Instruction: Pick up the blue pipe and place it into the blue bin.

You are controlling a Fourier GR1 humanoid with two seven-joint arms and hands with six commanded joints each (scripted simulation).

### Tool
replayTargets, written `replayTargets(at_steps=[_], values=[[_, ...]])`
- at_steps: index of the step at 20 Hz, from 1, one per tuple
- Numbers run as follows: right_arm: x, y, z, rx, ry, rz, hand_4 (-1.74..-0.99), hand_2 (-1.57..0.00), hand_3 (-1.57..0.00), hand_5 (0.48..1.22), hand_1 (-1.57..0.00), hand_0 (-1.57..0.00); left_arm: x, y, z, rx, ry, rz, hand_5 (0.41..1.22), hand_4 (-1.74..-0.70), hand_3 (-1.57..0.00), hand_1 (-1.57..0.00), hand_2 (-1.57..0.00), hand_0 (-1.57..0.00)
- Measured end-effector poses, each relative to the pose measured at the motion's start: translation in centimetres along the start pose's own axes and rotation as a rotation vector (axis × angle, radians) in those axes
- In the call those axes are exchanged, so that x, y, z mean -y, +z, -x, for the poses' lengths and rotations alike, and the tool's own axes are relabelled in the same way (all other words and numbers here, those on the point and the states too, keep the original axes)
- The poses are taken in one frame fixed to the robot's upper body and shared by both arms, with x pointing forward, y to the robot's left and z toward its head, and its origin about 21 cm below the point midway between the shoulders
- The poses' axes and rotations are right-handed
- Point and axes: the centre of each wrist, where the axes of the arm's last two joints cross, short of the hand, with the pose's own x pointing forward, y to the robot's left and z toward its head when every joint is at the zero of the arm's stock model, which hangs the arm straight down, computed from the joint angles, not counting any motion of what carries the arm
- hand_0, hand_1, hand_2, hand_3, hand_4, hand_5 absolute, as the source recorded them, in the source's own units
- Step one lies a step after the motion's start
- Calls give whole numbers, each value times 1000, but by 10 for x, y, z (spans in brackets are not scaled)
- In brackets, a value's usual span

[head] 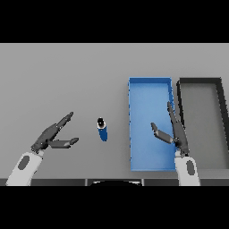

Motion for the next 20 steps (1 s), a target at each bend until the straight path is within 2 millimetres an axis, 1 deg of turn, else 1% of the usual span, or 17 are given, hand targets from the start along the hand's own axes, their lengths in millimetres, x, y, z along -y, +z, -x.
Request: replayTargets(at_steps=[1, 4, 5, 6, 7, 8, 9, 10, 13, 14, 15, 16, 17, 19, 20], values=[[0, 2, -3, 15, 8, 0, -1174, 1, 1, 618, 1, 1, 8, -5, -5, -5, -4, 27, 485, -1126, 1, 1, 1, 1], [1, 3, -3, 1, -5, 4, -1195, 1, 1, 617, 1, 1, 29, -10, -6, -17, -20, 91, 455, -1138, 1, 1, 1, 1], [-2, 3, -5, 7, -8, 5, -1197, 1, 1, 615, 1, 1, 31, -13, -7, -18, -26, 95, 450, -1139, 1, 1, 1, 1], [-4, 5, -4, 4, -11, 3, -1205, 1, 1, 618, 1, 1, 37, -17, -7, -11, -15, 118, 452, -1144, 1, 1, 1, 1], [-1, 3, -4, -8, -8, 4, -1213, 1, 1, 625, 1, 1, 45, -25, -8, -17, -7, 124, 451, -1146, 1, 1, 1, 1], [-3, 3, -4, 7, -13, -2, -1218, 1, 1, 627, 1, 1, 52, -27, -8, 3, -1, 131, 452, -1147, 1, 1, 1, 1], [-2, 0, -3, -5, -19, 0, -1217, 1, 1, 626, 1, 1, 56, -34, -6, -8, 0, 133, 456, -1151, 1, 1, 1, 1], [1, 2, -3, 2, -15, 7, -1214, 1, 1, 624, 1, 1, 57, -39, -3, 2, 0, 138, 459, -1154, 1, 1, 1, 1], [2, 5, -3, -9, -7, 8, -1202, 1, 1, 621, 1, 1, 73, -56, -2, 29, 23, 132, 460, -1150, 1, 1, 1, 1], [0, 4, -3, -16, -13, 3, -1205, 1, 1, 625, 1, 1, 76, -65, -4, 32, 27, 129, 460, -1145, 1, 1, 1, 1], [-1, 5, -5, 0, -15, 14, -1210, 1, 1, 631, 1, 1, 80, -69, -2, 38, 35, 131, 459, -1134, 1, 1, 1, 1], [2, 4, -6, -9, -14, 19, -1211, 1, 1, 634, 1, 1, 80, -74, 0, 43, 31, 135, 456, -1120, 1, 1, 1, 1], [5, 5, -2, -19, -10, 19, -1215, 1, 1, 637, 1, 1, 87, -75, 1, 53, 32, 145, 448, -1098, 1, 1, 1, 1], [7, 5, -1, -4, -14, 21, -1222, 1, 1, 642, 1, 1, 91, -84, 2, 21, -12, 131, 425, -1062, 1, 1, 1, 1], [4, 8, 0, -1, -16, 14, -1221, 1, 1, 645, 1, 1, 95, -89, 2, 13, -24, 130, 418, -1051, 1, 1, 1, 1]])
